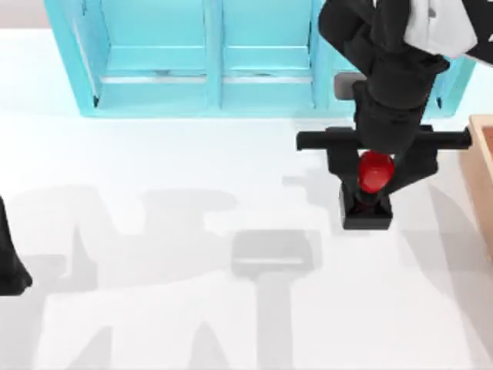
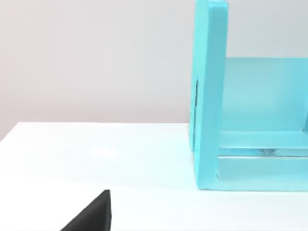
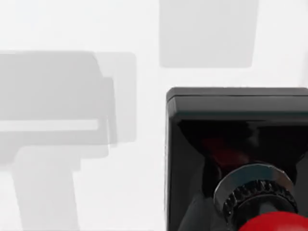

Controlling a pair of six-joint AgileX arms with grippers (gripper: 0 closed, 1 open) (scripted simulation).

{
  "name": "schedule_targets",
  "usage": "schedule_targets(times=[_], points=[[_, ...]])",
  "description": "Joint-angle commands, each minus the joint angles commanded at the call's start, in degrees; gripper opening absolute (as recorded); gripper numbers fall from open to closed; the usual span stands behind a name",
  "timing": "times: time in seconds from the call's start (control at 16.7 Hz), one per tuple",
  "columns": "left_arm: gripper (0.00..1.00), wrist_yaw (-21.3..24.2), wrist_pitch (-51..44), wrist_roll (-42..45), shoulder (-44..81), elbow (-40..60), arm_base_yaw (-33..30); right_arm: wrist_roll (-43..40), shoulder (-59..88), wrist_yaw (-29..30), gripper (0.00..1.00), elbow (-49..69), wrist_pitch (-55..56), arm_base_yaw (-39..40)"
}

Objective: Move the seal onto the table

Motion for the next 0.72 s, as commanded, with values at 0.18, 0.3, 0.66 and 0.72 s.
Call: schedule_targets(times=[0.18,0.3,0.66,0.72], points=[[1.0,0.0,0.0,0.0,0.0,0.0,0.0,4.52,4.82,0.21,0.0,2.5,3.34,4.43],[1.0,0.0,0.0,0.0,0.0,0.0,0.0,4.91,5.2,0.23,0.0,2.73,3.66,4.82],[1.0,0.0,0.0,0.0,0.0,0.0,0.0,4.94,5.85,0.13,0.0,-0.6,7.61,4.75],[1.0,0.0,0.0,0.0,0.0,0.0,0.0,4.96,6.2,0.13,0.0,-1.71,9.46,4.78]])
